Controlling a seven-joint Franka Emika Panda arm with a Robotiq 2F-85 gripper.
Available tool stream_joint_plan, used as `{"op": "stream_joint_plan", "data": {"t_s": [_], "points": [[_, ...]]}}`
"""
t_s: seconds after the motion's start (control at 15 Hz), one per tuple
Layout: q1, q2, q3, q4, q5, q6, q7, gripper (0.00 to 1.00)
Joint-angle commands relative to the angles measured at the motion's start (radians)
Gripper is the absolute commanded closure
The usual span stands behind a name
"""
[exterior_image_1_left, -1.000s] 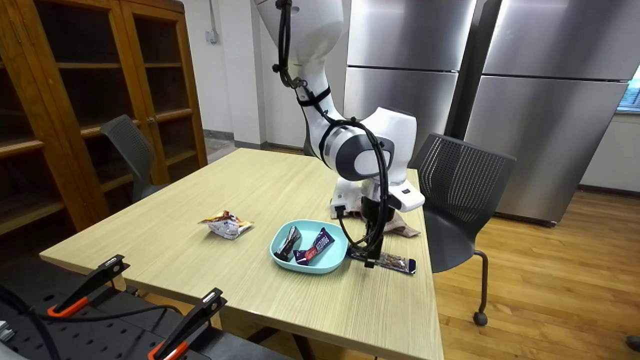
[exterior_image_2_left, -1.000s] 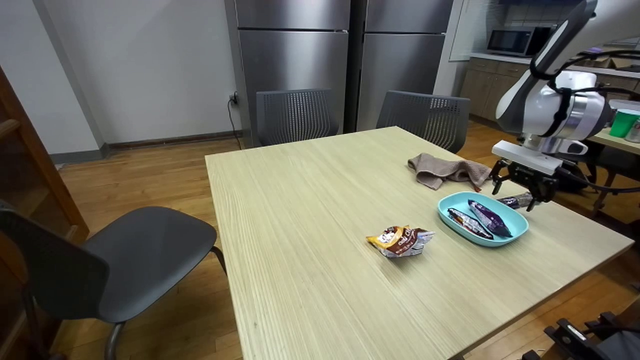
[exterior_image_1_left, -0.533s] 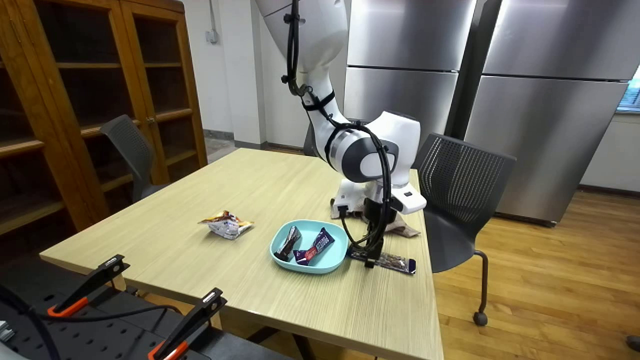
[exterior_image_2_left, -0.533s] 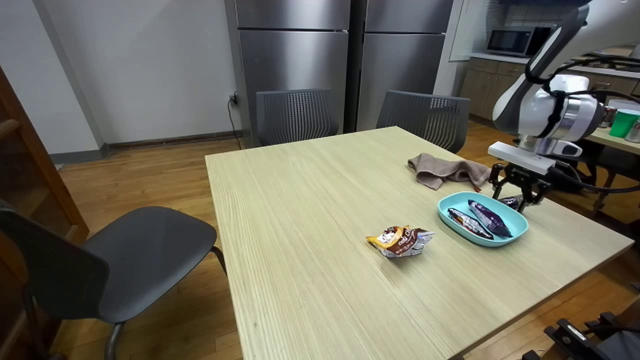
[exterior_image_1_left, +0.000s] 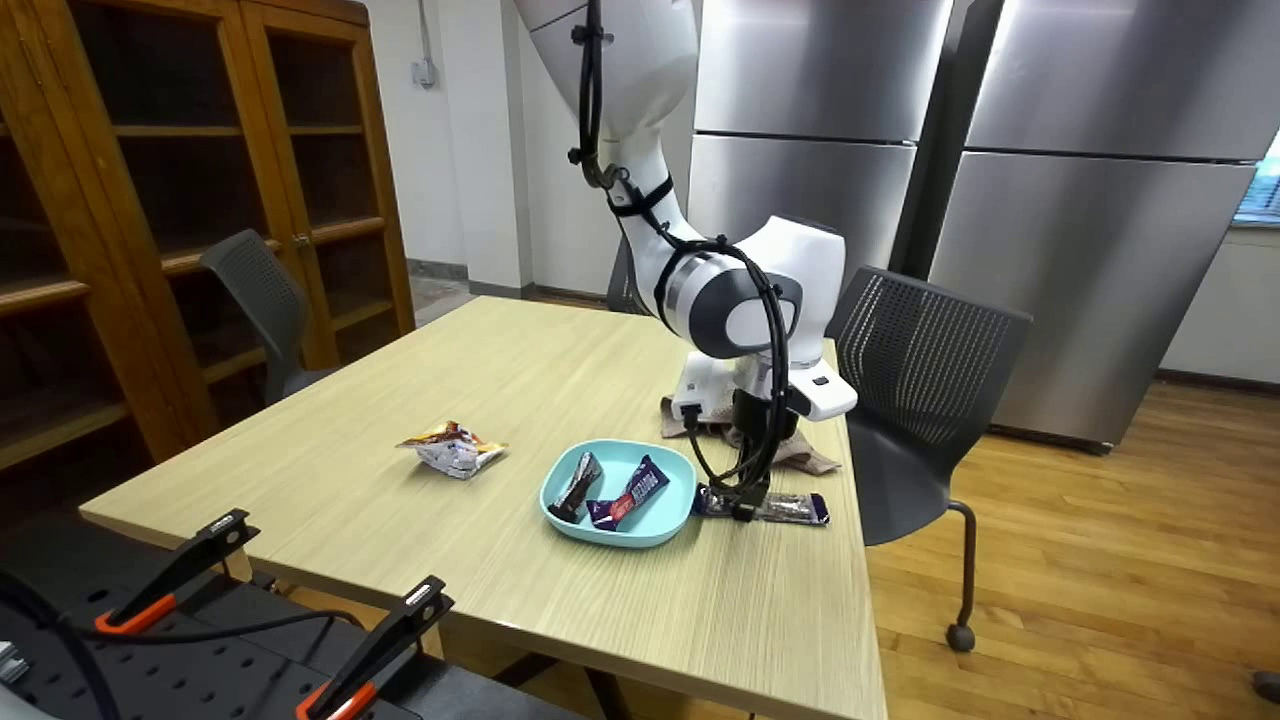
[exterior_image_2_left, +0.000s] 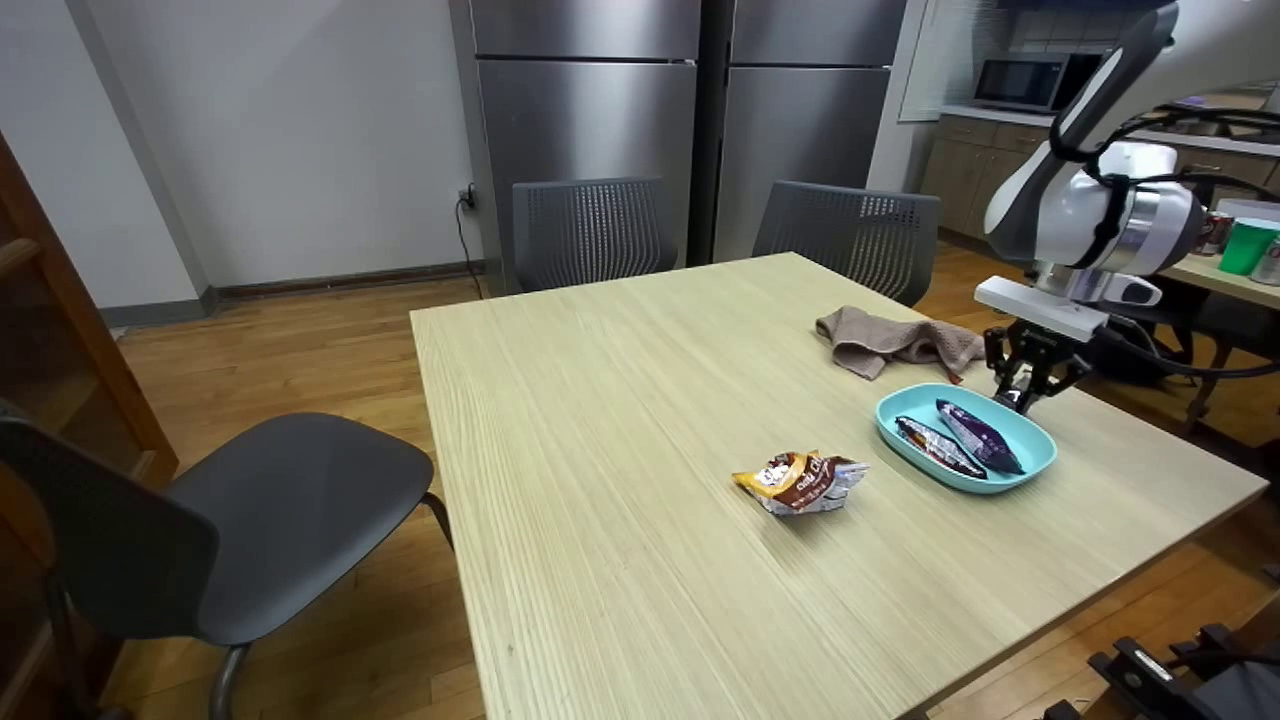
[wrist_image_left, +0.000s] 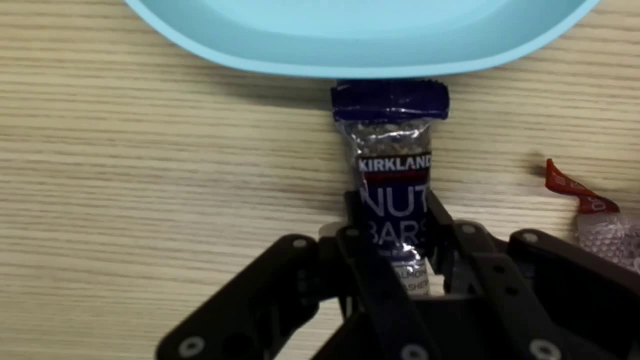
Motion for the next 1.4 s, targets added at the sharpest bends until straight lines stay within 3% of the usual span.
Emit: {"op": "stream_joint_plan", "data": {"t_s": [0.0,0.87,1.33], "points": [[0.012,-0.036,-0.003,-0.041,-0.008,0.006,-0.021,0.93],[0.041,-0.244,-0.004,-0.283,-0.109,0.108,-0.237,0.93],[0.139,-0.267,-0.018,-0.408,-0.243,0.312,-0.308,0.93]]}}
